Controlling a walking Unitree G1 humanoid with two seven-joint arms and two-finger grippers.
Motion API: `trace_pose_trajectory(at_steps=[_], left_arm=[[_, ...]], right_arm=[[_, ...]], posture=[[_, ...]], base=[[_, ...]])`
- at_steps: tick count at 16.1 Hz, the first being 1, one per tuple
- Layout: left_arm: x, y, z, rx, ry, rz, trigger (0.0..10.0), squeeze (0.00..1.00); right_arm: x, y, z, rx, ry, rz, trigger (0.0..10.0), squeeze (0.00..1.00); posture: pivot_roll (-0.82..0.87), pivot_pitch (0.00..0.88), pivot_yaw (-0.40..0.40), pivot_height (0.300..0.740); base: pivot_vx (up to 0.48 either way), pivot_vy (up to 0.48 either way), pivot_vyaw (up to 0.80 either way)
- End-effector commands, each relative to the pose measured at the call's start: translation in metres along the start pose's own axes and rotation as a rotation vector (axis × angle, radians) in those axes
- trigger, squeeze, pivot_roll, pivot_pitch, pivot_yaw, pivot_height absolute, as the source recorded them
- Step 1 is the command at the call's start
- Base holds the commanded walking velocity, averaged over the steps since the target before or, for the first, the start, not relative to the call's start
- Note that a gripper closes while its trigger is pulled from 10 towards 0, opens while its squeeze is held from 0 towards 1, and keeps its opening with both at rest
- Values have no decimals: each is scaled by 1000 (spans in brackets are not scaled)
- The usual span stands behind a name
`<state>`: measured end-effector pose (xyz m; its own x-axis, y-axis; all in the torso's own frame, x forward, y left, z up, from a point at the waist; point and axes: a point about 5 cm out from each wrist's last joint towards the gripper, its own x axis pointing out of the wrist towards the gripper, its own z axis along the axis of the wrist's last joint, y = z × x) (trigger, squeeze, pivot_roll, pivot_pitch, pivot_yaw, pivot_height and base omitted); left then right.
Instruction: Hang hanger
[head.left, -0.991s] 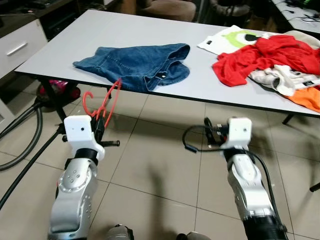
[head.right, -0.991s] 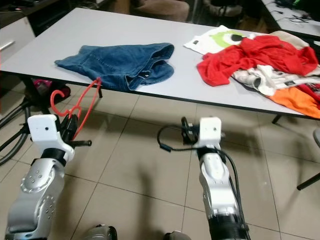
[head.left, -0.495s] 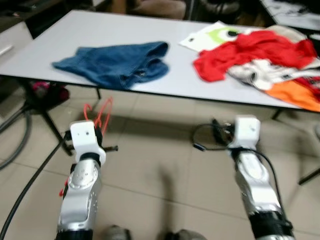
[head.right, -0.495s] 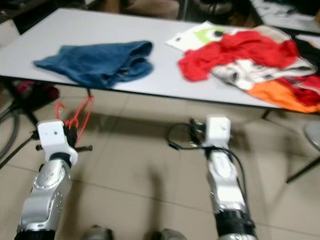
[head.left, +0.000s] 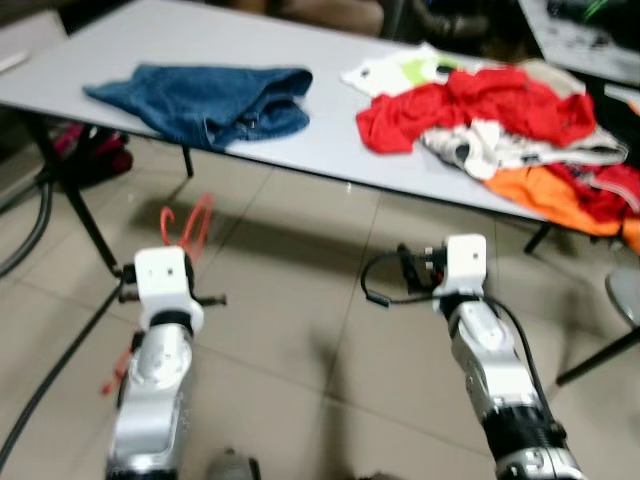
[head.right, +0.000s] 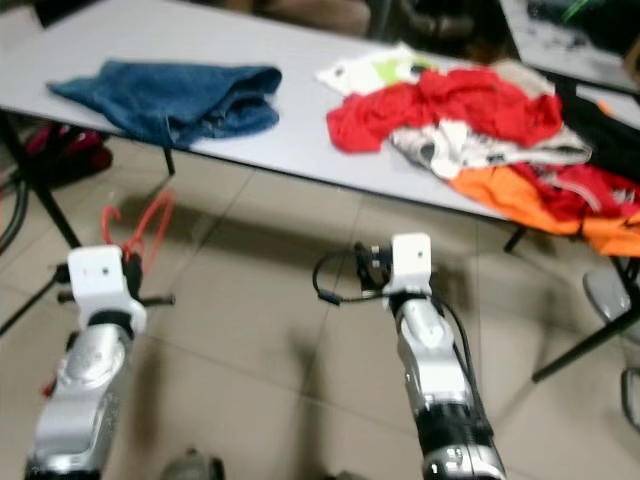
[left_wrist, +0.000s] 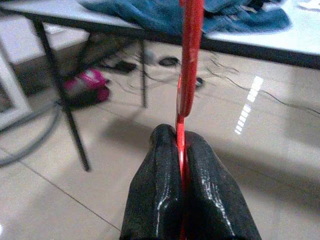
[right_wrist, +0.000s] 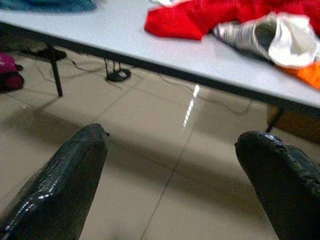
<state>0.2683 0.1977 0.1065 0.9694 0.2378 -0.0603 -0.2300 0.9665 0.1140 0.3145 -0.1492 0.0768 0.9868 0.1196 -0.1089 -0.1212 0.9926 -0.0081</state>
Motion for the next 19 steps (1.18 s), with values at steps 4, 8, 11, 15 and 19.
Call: trace_pose_trajectory(at_steps=[4, 8, 11, 15, 19], left_arm=[[1, 8, -1, 5, 12, 32, 10000, 0], [2, -1, -4, 16, 20, -11, 10000, 0], [9, -8, 3, 20, -1, -37, 10000, 0], [13, -10, 1, 34, 7, -50, 10000, 0], [14, -18, 1, 24, -5, -97, 10000, 0]], right_arm=[[6, 11, 9, 3, -59, 24, 10000, 0], [7, 8, 11, 23, -84, 1, 10000, 0], [3, 12, 12, 7, -109, 37, 10000, 0], [1, 14, 8, 6, -98, 51, 10000, 0], [1, 9, 7, -26, -90, 43, 10000, 0]], posture=[[140, 72, -72, 740], [104, 64, -41, 740], [81, 66, -29, 740], [62, 66, -20, 740], [54, 51, -18, 740]], base=[[0, -478, 333], [0, -472, 0], [0, -472, 0], [0, -472, 0], [0, -457, 456]])
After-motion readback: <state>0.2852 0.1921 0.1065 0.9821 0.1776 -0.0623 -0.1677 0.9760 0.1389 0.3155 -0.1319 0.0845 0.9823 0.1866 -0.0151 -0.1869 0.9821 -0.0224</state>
